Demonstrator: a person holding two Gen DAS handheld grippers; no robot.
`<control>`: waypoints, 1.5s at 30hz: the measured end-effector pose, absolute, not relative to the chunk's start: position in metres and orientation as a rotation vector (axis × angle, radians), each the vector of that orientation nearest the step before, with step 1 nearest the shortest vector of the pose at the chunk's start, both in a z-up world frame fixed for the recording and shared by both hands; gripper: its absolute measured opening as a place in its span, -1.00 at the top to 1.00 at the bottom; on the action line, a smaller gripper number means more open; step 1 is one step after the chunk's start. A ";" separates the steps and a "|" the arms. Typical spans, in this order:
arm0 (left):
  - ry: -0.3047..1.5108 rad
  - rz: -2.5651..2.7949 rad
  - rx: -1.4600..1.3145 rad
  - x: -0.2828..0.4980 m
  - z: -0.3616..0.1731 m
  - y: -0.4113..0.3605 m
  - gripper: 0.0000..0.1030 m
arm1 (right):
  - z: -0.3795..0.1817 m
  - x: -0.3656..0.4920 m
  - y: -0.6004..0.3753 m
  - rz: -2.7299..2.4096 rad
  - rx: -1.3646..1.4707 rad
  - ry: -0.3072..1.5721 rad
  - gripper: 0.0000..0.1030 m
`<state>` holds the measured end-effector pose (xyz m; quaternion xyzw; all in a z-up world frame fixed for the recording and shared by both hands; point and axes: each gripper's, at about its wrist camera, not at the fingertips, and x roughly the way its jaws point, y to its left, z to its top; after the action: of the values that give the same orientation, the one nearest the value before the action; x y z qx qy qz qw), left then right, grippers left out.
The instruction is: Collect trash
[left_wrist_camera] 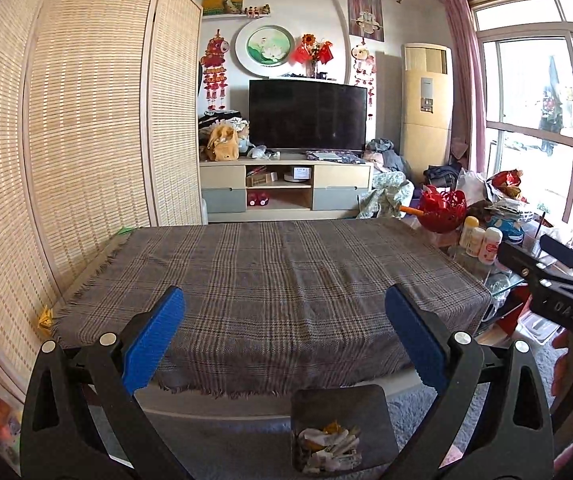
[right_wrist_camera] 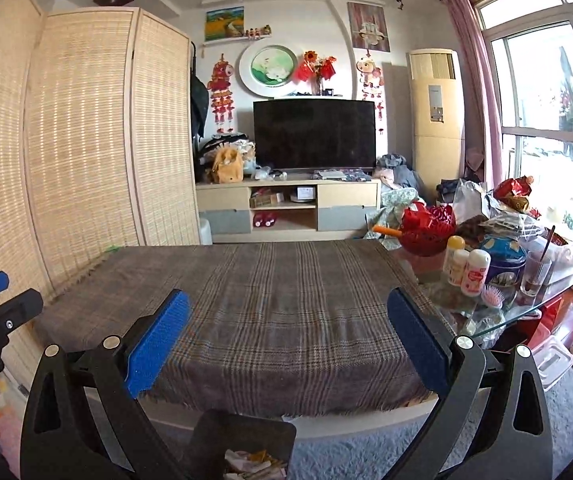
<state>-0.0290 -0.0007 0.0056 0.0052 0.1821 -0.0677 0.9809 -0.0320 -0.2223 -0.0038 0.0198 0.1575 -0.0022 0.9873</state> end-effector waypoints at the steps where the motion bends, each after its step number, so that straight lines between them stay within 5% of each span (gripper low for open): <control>1: 0.365 -0.138 0.013 -0.029 0.005 0.000 -0.84 | -0.005 -0.031 -0.221 -0.003 0.039 0.321 -0.94; 45: 0.354 -0.133 0.000 -0.025 0.013 0.005 -0.84 | 0.003 -0.031 -0.212 0.035 0.064 0.315 -0.94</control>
<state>-0.0246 0.0046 0.0126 0.0000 0.1760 -0.0663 0.9822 -0.0314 -0.2121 0.0030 0.0317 0.1569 0.0172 0.9870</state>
